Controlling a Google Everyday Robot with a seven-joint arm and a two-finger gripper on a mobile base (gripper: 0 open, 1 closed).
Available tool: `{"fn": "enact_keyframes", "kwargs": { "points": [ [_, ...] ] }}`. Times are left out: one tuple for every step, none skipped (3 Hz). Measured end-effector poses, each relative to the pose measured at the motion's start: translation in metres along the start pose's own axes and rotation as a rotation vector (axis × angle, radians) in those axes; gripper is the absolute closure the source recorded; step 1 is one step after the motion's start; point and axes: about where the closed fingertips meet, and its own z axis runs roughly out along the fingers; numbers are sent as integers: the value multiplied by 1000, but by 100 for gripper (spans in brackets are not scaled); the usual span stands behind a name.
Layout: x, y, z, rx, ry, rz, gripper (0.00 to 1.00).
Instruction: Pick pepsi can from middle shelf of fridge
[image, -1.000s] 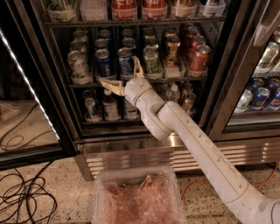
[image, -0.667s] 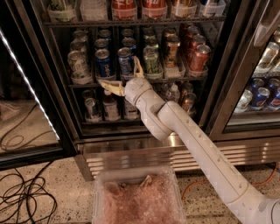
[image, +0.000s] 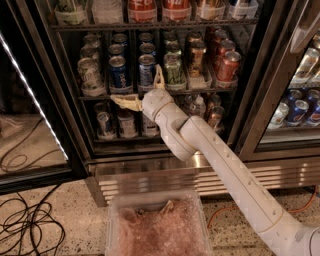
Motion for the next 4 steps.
{"fn": "enact_keyframes", "kwargs": {
  "points": [
    [-4,-4,-11,36,-8,-27,0],
    [-4,-4,-11,36,-8,-27,0],
    [-6,-2,-10,19,-9,-34,0],
    [-23,-21,-10,-23,-26,35,0]
  ]
}}
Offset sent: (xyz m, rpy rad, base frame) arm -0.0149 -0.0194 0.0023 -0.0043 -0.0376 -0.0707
